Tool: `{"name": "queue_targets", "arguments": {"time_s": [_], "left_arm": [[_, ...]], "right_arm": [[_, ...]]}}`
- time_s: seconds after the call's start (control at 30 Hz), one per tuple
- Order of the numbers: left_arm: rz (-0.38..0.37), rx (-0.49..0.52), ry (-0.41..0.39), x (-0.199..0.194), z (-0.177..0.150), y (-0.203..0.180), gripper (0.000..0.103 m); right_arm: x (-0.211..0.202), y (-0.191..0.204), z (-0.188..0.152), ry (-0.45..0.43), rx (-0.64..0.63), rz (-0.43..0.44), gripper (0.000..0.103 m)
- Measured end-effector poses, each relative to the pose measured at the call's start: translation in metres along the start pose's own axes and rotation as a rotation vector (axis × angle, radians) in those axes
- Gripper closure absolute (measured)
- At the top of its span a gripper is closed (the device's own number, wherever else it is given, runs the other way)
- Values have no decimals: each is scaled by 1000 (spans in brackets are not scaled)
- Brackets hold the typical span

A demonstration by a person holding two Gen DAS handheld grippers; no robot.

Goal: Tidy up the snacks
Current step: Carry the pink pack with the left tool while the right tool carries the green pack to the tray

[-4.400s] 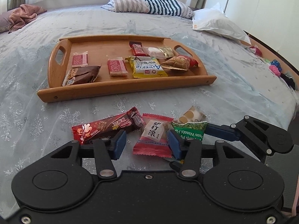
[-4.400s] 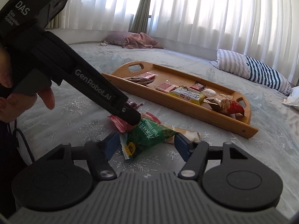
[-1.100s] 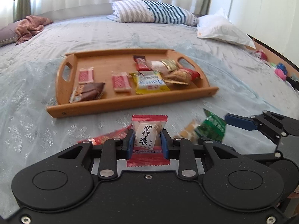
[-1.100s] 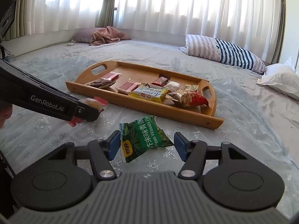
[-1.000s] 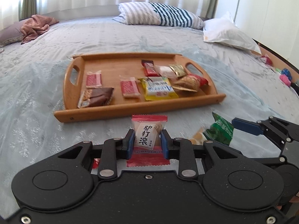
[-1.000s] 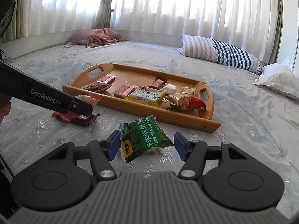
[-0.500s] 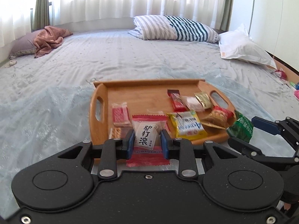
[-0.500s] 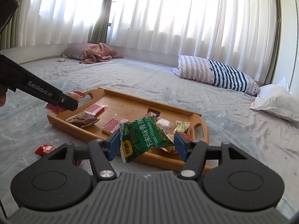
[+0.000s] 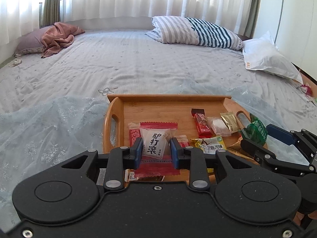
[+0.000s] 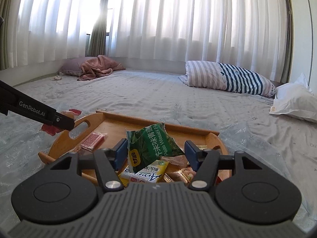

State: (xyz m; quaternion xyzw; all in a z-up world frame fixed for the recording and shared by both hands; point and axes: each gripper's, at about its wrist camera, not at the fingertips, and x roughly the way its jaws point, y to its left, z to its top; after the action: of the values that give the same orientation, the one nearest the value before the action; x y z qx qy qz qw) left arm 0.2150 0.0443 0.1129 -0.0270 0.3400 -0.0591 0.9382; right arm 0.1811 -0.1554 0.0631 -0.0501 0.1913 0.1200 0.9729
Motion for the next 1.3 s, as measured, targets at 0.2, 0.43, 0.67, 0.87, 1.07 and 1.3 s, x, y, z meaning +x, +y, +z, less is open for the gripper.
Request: {"name": "queue_targets", "arguments": {"time_s": [0.2,0.43,0.67,0.87,1.07,1.3], "left_arm": [[-3,-28,12,14,15,7,75],[11,-42,42,40,37,9,75],[-7,-66,82,80,58,9,75],[-16,-80,133,120,66,8,75],[-7,-95,168,152,67,9,75],[-8,-89,192,174,64,7,75]], "right_arm": [[20,-4,13,36,37,23,38],[51,-6,27,70,38,35,38],[89,-4,36,94,14,62,38],[122,0,30,143,3,98,38],[150,1,20,197,0,107,38],[168,-2,13,226,12,119,38]]}}
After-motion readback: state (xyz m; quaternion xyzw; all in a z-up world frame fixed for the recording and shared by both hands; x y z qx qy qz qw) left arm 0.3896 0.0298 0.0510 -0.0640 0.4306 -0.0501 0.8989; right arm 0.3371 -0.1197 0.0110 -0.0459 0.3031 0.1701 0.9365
